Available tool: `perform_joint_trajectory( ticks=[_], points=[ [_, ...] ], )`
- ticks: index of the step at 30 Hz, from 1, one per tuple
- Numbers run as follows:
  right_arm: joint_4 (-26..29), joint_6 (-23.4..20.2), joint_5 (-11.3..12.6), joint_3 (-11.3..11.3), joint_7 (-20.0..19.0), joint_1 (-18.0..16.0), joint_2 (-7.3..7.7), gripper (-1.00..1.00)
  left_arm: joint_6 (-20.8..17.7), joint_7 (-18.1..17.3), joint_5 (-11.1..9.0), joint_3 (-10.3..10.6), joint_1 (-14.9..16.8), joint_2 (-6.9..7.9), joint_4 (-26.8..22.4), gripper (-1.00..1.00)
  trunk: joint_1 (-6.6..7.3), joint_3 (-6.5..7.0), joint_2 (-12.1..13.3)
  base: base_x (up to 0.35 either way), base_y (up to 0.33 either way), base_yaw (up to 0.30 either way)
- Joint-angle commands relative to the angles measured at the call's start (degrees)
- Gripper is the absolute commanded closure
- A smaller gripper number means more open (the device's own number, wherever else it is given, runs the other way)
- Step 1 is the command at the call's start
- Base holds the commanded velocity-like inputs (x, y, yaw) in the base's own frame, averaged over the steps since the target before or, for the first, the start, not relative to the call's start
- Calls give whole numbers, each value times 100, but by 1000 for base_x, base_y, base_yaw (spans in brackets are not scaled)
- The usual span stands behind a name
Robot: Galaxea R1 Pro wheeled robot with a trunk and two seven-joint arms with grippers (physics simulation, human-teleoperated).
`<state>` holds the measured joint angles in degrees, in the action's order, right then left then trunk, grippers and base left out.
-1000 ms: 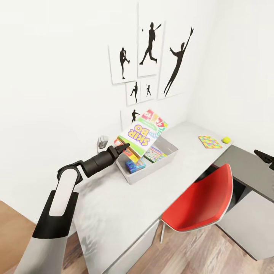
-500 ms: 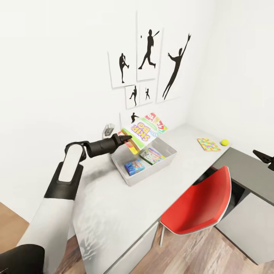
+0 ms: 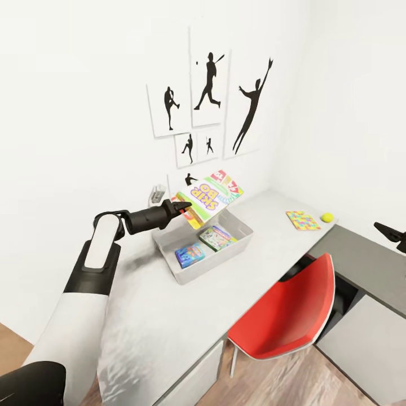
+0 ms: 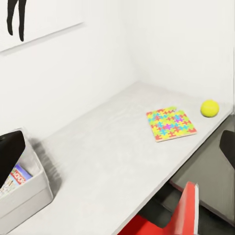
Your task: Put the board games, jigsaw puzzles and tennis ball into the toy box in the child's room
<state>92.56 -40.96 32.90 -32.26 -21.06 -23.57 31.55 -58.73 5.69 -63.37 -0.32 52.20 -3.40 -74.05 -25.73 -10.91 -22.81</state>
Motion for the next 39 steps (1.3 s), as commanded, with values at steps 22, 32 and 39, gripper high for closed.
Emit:
perform_joint_trajectory(
  ticks=[22,32,39],
  points=[
    [-1,-35,6,0,-27,-7,-3,-100,-66,86,-248,-51,-102,260,-53,100,-6,69,-11,42,-82,24],
    [-1,-35,6,0,-30,-7,0,-100,-72,97,-221,-48,-72,263,-57,100,-6,89,-11,0,-279,259],
    [-1,-35,6,0,-30,-7,8,-100,-74,99,-219,-51,-63,270,-57,100,-6,104,-11,0,-315,291]
  ],
)
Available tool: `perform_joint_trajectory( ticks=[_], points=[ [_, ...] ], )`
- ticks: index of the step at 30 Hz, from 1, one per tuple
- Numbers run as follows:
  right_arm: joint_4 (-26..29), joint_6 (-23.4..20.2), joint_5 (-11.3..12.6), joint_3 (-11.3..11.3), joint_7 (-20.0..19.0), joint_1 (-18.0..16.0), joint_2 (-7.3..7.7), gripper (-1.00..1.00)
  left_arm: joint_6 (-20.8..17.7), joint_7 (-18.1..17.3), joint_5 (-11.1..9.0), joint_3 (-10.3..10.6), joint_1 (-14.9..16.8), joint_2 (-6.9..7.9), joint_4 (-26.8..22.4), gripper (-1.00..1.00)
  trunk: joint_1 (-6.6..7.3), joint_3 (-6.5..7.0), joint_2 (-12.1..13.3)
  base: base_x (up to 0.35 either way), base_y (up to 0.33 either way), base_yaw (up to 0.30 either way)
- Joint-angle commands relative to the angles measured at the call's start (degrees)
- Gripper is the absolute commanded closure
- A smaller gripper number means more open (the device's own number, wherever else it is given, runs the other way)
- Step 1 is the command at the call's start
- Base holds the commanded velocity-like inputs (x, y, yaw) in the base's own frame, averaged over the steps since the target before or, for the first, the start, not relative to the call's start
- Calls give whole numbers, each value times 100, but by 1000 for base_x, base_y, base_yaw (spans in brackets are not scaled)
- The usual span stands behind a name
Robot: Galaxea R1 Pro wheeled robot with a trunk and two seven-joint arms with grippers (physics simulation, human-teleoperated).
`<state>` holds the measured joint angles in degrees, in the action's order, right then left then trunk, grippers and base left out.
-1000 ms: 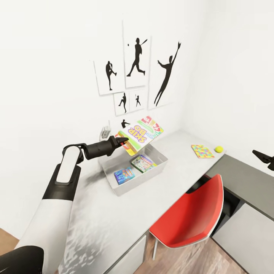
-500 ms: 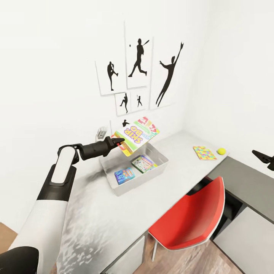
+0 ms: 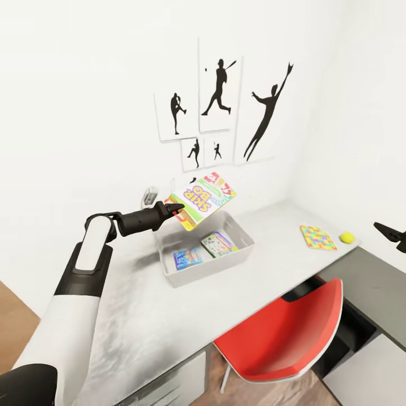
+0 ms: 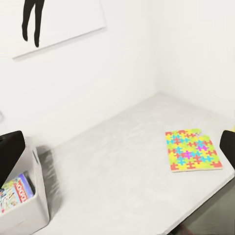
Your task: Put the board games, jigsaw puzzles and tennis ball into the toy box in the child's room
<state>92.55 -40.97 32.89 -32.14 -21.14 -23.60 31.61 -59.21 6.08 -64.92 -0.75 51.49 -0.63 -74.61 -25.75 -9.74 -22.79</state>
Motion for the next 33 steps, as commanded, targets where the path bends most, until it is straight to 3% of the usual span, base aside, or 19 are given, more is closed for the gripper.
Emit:
perform_joint_trajectory(
  ticks=[1,7,12,19,20,25,28,30,31,33],
  points=[
    [0,-34,7,-11,-21,-4,2,-100,-25,60,-70,-9,5,-5,-3,100,-4,-11,-13,0,-318,292],
    [0,-27,7,-5,-112,-4,11,-100,-13,60,-97,-20,9,-5,-73,100,-4,-6,-13,0,-240,136],
    [0,4,-14,-4,-854,-4,17,-100,-5,60,-94,-29,13,1,-134,100,-4,-6,-13,0,-44,20],
    [0,-33,-19,-4,-1028,-4,-4,-100,-19,58,-85,-35,45,27,-131,100,-4,-4,-13,69,-56,25],
    [0,-35,-19,5,-1031,-4,2,-100,-43,52,-59,-27,202,130,23,100,-4,-3,-13,2,-2,251],
    [0,-36,-19,6,-1032,-4,8,-100,-64,27,-71,-3,283,146,274,100,-4,1,-13,1,-1,126],
    [0,-35,-19,6,-1032,-4,7,-100,-79,-24,-76,197,552,170,736,100,-4,1,-13,0,0,37],
    [0,-34,-19,6,-1032,-4,7,-100,-79,-162,-89,549,853,269,1200,100,-4,2,-13,0,0,17],
    [0,-35,-19,6,-1032,-4,8,-100,-79,-512,-151,1023,1173,418,1703,100,-4,2,-13,0,0,8],
    [0,-35,-19,8,-1032,-4,7,-100,-79,-852,-202,1381,1401,507,2080,100,-4,2,-13,0,0,6]
  ],
)
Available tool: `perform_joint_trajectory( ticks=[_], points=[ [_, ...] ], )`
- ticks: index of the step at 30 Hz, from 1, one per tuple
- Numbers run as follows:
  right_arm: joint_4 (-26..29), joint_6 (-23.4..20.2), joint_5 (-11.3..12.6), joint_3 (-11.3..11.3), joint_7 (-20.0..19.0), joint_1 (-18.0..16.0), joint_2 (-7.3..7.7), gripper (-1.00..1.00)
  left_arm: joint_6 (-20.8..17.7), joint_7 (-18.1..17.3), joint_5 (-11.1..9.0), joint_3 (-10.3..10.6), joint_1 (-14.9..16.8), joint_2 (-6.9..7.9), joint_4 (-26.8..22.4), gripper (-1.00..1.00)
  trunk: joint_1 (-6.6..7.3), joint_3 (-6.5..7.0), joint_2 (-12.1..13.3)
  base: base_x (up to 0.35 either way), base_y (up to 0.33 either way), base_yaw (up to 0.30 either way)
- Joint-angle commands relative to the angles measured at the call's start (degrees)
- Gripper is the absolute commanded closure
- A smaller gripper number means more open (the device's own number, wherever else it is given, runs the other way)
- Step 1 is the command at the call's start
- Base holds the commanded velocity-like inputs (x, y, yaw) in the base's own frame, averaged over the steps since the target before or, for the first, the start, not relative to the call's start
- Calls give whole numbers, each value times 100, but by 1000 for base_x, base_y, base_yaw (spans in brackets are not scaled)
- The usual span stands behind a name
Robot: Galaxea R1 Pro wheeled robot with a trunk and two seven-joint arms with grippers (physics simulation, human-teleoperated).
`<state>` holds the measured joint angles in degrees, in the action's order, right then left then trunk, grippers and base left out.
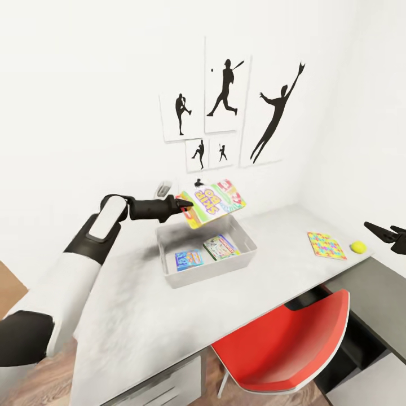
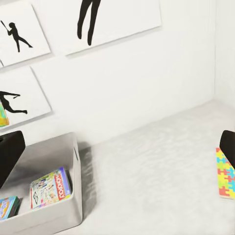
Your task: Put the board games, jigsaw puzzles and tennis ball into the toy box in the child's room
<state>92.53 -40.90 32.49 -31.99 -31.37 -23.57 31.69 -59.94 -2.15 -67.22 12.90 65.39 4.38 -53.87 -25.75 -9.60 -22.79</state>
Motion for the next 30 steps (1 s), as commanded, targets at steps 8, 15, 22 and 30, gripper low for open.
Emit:
perform_joint_trajectory(
  ticks=[8,15,22,30],
  points=[
    [2,-46,20,1,-10,-7,-2,-100,-6,-1939,-7,1868,831,270,1523,100,-4,-12,-13,0,0,1],
    [2,-47,20,0,-17,-7,1,-100,-6,-2533,19,2418,922,770,1883,100,-4,-12,-13,0,0,0],
    [2,-49,20,-2,-125,-7,4,-100,-6,-2588,38,2515,968,811,2211,100,-4,-15,-13,0,0,0],
    [2,-49,20,-11,-439,-7,7,-100,-6,-2583,40,2524,1004,723,2418,100,-4,-69,-13,0,0,0]
  ],
)
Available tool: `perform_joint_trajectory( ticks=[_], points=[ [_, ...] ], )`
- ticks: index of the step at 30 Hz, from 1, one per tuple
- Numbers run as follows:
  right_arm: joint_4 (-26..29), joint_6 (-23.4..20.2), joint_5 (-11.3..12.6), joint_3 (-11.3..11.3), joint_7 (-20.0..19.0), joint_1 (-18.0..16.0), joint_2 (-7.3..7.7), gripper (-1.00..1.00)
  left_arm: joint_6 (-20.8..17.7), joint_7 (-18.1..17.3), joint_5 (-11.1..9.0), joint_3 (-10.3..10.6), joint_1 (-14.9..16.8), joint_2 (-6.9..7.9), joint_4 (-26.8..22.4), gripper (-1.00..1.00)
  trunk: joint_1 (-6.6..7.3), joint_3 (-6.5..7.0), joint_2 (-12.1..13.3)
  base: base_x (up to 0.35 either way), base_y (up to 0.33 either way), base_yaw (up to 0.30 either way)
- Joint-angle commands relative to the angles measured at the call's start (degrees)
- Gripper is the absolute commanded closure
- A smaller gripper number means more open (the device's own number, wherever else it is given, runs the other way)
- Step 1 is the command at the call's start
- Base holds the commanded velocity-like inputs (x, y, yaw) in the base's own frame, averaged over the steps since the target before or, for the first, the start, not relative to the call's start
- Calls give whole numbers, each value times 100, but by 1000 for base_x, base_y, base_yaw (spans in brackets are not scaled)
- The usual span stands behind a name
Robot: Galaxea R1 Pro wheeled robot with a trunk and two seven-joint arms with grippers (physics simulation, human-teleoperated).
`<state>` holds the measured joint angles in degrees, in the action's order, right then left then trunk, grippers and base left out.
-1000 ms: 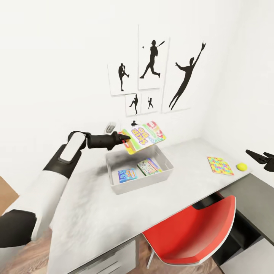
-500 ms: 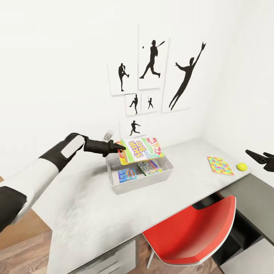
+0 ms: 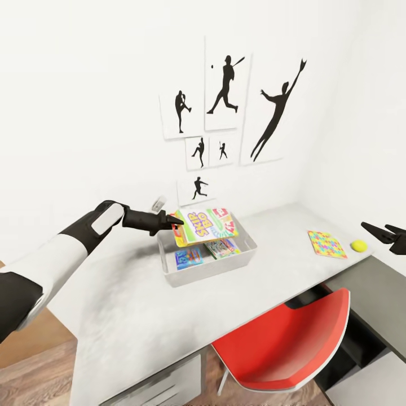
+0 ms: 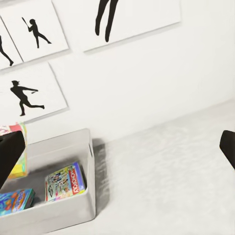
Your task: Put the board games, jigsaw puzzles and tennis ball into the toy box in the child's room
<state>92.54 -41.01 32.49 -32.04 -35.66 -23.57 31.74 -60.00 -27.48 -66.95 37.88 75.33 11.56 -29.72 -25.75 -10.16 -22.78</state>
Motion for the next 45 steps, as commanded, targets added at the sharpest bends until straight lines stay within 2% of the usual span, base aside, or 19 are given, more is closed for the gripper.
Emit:
perform_joint_trajectory(
  ticks=[1,12,16,22,29,32,34,37,45],
  points=[
    [1,-39,20,-6,-17,-7,0,-100,0,-50,13,27,11,-11,36,100,-3,-21,-13,0,0,0],
    [1,-39,20,-12,-45,-7,6,-100,27,-22,9,29,19,-83,263,100,-3,-120,-13,0,0,0],
    [1,-57,20,-19,-50,-7,7,-100,31,3,7,21,149,-115,384,100,-3,-156,-13,0,0,0],
    [1,-317,20,-50,-47,-7,7,-100,32,23,10,20,258,-330,570,100,-3,-211,-13,0,0,0],
    [1,-408,20,-70,-46,-7,7,-100,34,44,14,35,442,-544,844,100,-3,-275,-13,0,0,0],
    [1,-418,20,-72,-46,-7,7,-100,60,47,69,40,497,-643,946,100,-3,-302,-13,0,0,0],
    [1,-422,20,-73,-46,-7,7,-100,76,48,177,35,515,-679,982,100,-3,-320,-13,0,0,0],
    [1,-424,20,-74,-46,-8,9,-100,87,47,271,30,527,-701,1005,100,-3,-347,-13,0,0,0],
    [1,-426,20,-74,-46,-15,15,-100,145,48,338,5,535,-718,1064,100,-3,-420,-13,0,0,0]
  ],
)
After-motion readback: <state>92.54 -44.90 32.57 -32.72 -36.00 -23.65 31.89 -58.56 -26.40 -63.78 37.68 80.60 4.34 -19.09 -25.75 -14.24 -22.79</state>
